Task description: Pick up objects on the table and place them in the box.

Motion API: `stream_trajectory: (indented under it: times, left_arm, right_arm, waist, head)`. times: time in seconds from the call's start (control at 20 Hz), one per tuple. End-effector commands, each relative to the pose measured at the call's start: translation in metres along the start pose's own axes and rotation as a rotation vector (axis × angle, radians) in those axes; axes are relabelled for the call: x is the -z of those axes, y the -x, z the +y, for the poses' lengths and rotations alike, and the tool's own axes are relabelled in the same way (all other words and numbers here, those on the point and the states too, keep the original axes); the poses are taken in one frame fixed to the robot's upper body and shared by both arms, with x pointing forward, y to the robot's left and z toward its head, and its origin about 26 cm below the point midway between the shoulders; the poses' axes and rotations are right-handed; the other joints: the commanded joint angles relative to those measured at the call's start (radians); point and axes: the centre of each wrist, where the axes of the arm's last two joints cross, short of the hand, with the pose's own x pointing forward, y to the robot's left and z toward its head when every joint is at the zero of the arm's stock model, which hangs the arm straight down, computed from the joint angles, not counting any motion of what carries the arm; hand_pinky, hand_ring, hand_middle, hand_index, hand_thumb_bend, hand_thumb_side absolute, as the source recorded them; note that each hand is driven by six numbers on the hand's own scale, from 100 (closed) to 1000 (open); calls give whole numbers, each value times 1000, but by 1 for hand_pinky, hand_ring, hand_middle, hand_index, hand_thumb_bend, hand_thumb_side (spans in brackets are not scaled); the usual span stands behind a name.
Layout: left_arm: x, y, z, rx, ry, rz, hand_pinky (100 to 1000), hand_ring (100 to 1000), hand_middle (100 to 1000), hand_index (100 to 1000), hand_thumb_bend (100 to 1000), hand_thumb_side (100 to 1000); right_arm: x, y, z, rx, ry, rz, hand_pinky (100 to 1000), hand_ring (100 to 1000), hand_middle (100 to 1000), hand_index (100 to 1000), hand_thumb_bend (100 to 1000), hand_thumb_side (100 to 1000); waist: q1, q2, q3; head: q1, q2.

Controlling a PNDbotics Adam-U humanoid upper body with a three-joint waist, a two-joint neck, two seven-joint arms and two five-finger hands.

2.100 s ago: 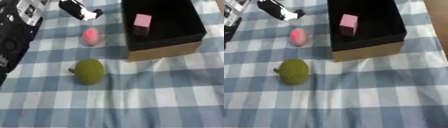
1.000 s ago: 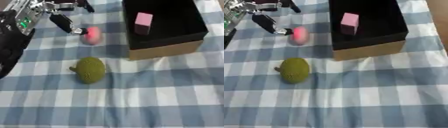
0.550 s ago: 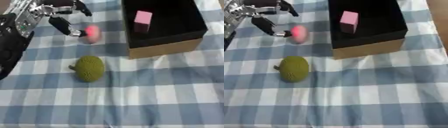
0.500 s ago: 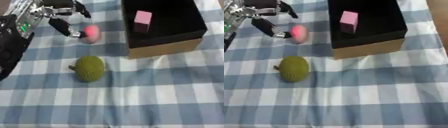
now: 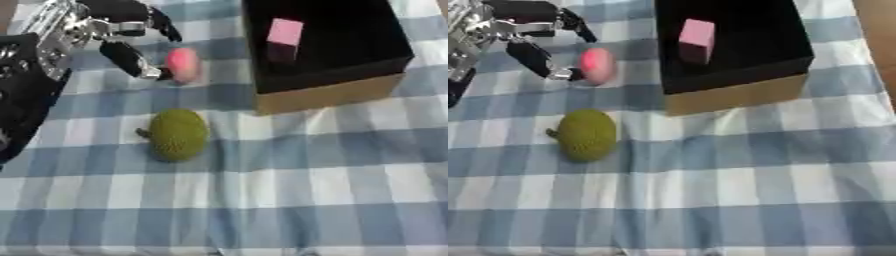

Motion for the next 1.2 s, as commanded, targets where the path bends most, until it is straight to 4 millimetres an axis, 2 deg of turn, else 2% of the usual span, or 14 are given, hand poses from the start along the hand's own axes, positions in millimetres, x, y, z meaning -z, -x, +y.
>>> stream_trajectory:
  times: [0.05, 0.2, 0.35, 0.45, 0.55, 0.6, 0.65, 0.7, 0.75, 0.95, 1.0, 1.2]
  left_arm:
    - [-3, 1, 9, 116, 149, -115, 861, 826, 749, 884, 428, 611]
    - [-1, 1, 7, 128, 168, -106, 857, 824, 744, 879, 457, 604]
    - [3, 1, 2, 133, 180, -95, 850, 817, 734, 868, 420, 573]
    - [5, 2, -3, 121, 171, -89, 836, 798, 707, 837, 303, 481]
    - [6, 2, -5, 94, 147, -78, 827, 786, 691, 819, 234, 431]
    - [7, 2, -6, 77, 130, -73, 820, 774, 677, 803, 132, 408]
    - [7, 2, -7, 58, 110, -70, 819, 773, 677, 803, 117, 420]
    - [7, 1, -7, 43, 94, -70, 818, 770, 675, 801, 103, 476]
    - [7, 0, -5, 31, 79, -72, 818, 768, 670, 796, 100, 472]
    - [4, -3, 4, -7, 30, -76, 793, 735, 630, 735, 100, 332]
    - [3, -4, 7, -17, 17, -78, 783, 724, 619, 712, 100, 252]
    - [-1, -7, 20, -51, -51, -73, 757, 695, 594, 651, 100, 247]
  right_arm:
    - [7, -3, -2, -11, -6, -22, 949, 1000, 349, 923, 100, 470]
    - [7, -3, -2, -10, -5, -22, 949, 1000, 348, 924, 100, 470]
    - [7, -3, -2, -8, -5, -22, 949, 1000, 348, 924, 100, 470]
    - [7, -3, -2, -7, -4, -22, 950, 1000, 348, 924, 100, 470]
    - [7, -3, -1, -6, -5, -22, 950, 1000, 347, 924, 100, 470]
    - [7, -3, -1, -5, -6, -22, 950, 1000, 347, 924, 100, 470]
    - [7, -3, -1, -4, -8, -22, 950, 1000, 347, 924, 100, 470]
    - [7, -3, -1, -4, -9, -22, 950, 1000, 347, 924, 100, 470]
    - [7, -3, -1, -4, -9, -22, 950, 1000, 346, 924, 100, 470]
    - [7, -3, -1, -4, -15, -21, 950, 1000, 345, 924, 100, 470]
    - [7, -3, -1, -4, -15, -20, 950, 1000, 345, 924, 100, 470]
    - [7, -3, -1, -6, -17, -18, 950, 1000, 346, 924, 100, 470]
  waist:
    - [-9, -48, -1]
    - [-9, -47, -3]
    - [-10, -46, -5]
    - [-11, -46, -7]
    - [-10, -46, -8]
    - [-10, -46, -9]
    - [-10, -46, -9]
    - [-9, -46, -10]
    - [-9, -46, -10]
    - [-7, -47, -11]
    - [-7, -48, -11]
    - [-4, -50, -12]
  head:
    - [-1, -2]
    - [1, -1]
    - [3, 0]
    - [2, 0]
    - [3, 0]
    - [3, 0]
    - [4, 0]
    - [4, 0]
    - [4, -1]
    - [5, -2]
    - [5, -2]
    - [5, -4]
